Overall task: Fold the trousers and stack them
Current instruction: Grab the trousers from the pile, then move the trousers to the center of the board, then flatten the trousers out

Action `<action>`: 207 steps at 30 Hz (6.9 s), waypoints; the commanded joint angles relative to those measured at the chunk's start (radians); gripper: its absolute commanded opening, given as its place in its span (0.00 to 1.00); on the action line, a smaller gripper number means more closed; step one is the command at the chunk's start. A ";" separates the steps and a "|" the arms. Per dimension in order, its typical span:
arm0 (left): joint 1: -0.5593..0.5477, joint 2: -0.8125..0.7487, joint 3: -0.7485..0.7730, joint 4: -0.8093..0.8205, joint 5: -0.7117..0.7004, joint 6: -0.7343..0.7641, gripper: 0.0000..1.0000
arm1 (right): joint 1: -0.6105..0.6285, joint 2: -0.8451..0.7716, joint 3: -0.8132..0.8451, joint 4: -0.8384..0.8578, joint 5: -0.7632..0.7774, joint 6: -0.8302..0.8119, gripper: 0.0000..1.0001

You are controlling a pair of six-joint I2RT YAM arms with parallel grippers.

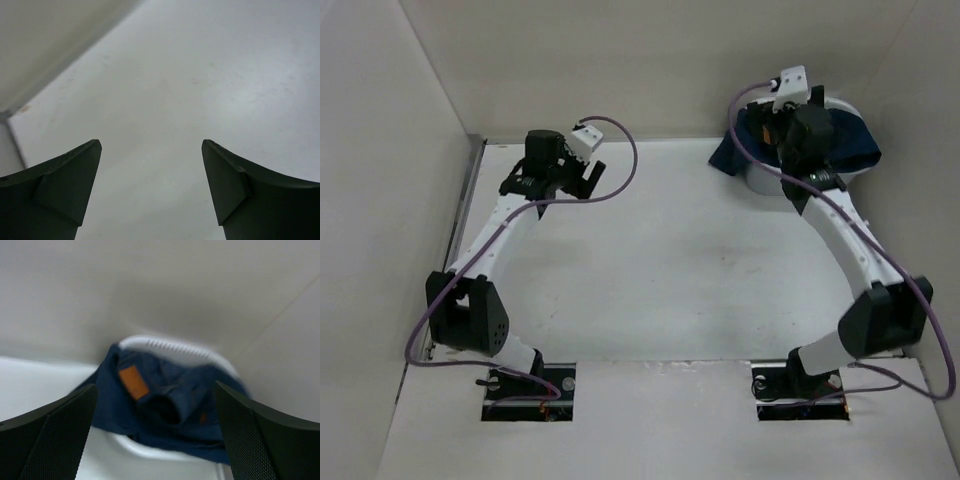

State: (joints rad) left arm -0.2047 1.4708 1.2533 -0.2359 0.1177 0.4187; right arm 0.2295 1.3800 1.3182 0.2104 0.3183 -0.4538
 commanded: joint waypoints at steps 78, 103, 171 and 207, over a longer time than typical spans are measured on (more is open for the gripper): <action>-0.139 -0.210 -0.086 -0.499 -0.003 0.078 0.84 | 0.260 -0.297 -0.597 -0.416 0.031 1.268 1.00; -0.051 0.129 -0.297 -0.112 -0.225 0.132 0.01 | 0.291 -0.291 -0.689 -0.235 0.033 1.432 0.00; 0.123 -0.109 0.109 -0.666 0.171 0.831 0.04 | 0.449 -0.502 -0.442 -0.488 0.269 1.231 0.00; 0.529 0.485 0.080 -0.423 0.003 0.017 0.16 | 0.202 -0.615 -0.513 -0.505 0.208 1.133 0.00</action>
State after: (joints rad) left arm 0.3325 1.9381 1.3315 -0.6399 0.1520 0.4625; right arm 0.4442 0.7834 0.8021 -0.3595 0.5167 0.6777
